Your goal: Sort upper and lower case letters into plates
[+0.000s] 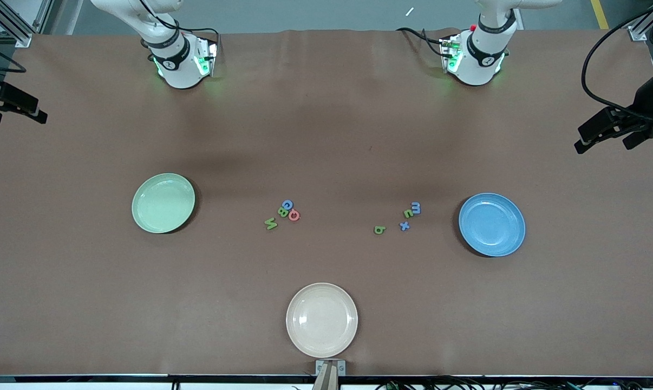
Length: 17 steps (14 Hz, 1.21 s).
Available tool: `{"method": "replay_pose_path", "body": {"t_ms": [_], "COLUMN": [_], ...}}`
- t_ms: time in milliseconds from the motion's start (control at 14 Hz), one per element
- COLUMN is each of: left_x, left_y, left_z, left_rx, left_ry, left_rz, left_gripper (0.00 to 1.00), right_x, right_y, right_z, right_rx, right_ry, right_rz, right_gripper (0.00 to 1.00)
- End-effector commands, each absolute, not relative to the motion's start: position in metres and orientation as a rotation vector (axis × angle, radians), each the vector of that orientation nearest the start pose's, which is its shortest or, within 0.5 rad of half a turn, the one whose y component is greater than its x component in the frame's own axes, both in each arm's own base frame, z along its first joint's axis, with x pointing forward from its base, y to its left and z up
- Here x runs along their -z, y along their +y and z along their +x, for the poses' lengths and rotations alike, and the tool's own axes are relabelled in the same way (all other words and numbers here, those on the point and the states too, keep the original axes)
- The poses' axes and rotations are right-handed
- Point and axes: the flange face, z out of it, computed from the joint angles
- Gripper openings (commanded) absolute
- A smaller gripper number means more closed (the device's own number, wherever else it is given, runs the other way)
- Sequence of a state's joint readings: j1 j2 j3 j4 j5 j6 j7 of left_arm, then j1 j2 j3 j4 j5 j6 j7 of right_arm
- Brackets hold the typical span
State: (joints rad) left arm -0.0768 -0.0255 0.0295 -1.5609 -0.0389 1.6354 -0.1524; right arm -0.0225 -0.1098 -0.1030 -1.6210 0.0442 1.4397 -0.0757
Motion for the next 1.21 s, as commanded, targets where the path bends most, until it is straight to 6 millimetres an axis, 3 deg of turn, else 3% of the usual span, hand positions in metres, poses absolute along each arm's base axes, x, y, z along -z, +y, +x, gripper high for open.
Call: {"method": "replay_pose_path", "body": {"t_ms": [0,356,642,927,1141], "left_x": [-0.656,-0.648,-0.612,-0.537,-0.467], "left_y": [-0.029,-0.028,-0.06,-0.141,-0.204], "left_z": [0.545,0.547,0.553,0.57,0.564], "left_rx": [0.165,0.136,-0.056,-0.23,-0.229], "left_ry": [-0.149,-0.157,-0.103,-0.025,-0.071], "left_rz": [-3.181,-3.183,-3.175,-3.149,-3.13], "left_gripper": [1.0,1.0,1.0,1.0,1.0], "right_x": [-0.65,-0.65,-0.65,-0.65,-0.65], "right_y": [-0.059,-0.069,-0.067,-0.061,-0.064], "right_z": [0.492,0.492,0.491,0.491,0.494], "right_rx": [-0.075,-0.075,-0.088,-0.087,-0.058], "right_ry": [0.022,-0.085,-0.056,0.037,-0.041], "right_rz": [-3.065,-3.123,-3.126,-3.109,-3.094], "right_gripper": [1.0,1.0,1.0,1.0,1.0]}}
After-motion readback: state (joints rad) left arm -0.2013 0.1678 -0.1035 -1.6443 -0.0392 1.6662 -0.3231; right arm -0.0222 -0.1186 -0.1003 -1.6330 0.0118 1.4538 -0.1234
